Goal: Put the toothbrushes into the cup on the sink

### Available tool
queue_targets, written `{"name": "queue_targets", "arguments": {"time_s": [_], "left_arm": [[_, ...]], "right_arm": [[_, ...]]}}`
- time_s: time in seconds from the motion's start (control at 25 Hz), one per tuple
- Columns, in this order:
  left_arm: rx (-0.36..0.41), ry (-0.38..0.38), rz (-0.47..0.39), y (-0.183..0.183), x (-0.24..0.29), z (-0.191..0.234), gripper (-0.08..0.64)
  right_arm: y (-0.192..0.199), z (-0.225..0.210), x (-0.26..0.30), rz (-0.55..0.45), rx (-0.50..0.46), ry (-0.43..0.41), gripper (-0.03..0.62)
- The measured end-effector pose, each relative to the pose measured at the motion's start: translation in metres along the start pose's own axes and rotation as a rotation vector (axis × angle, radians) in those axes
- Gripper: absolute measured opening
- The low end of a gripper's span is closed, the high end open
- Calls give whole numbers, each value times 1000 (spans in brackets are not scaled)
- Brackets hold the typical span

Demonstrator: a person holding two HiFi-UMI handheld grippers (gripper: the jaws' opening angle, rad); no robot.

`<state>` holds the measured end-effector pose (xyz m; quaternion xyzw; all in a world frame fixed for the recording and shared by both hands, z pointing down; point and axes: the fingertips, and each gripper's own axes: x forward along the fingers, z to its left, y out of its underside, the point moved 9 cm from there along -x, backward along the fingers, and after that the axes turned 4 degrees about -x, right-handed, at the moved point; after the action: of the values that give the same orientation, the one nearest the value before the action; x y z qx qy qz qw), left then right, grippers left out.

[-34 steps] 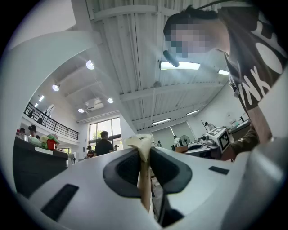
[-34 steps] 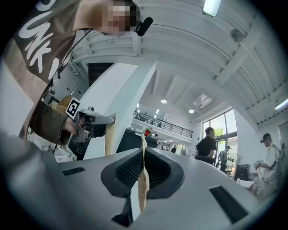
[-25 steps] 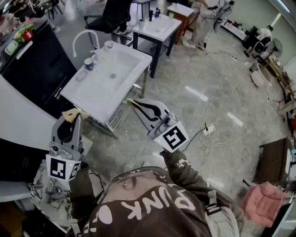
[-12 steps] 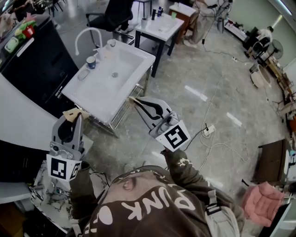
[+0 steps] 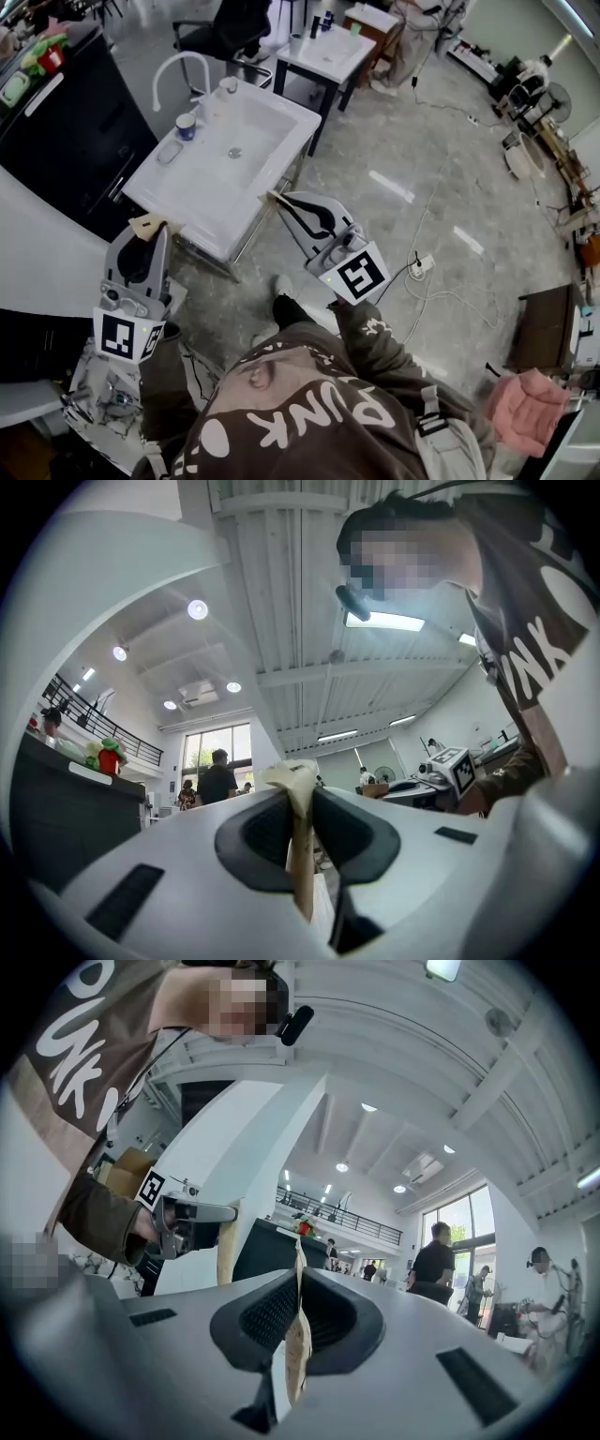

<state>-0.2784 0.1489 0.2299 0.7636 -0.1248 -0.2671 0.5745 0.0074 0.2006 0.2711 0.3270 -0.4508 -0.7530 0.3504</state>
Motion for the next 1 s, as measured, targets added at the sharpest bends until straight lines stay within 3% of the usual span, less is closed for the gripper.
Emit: {"name": "queue_targets", "arguments": {"time_s": [0.48,1.0], "left_arm": [[10,-66,42,94,123,99,55],[-2,-126,119,161,246,182,57]], "right_arm": [[117,-125,114,20,24,-51,17],[230,-279,264,35,7,-126,18]]}}
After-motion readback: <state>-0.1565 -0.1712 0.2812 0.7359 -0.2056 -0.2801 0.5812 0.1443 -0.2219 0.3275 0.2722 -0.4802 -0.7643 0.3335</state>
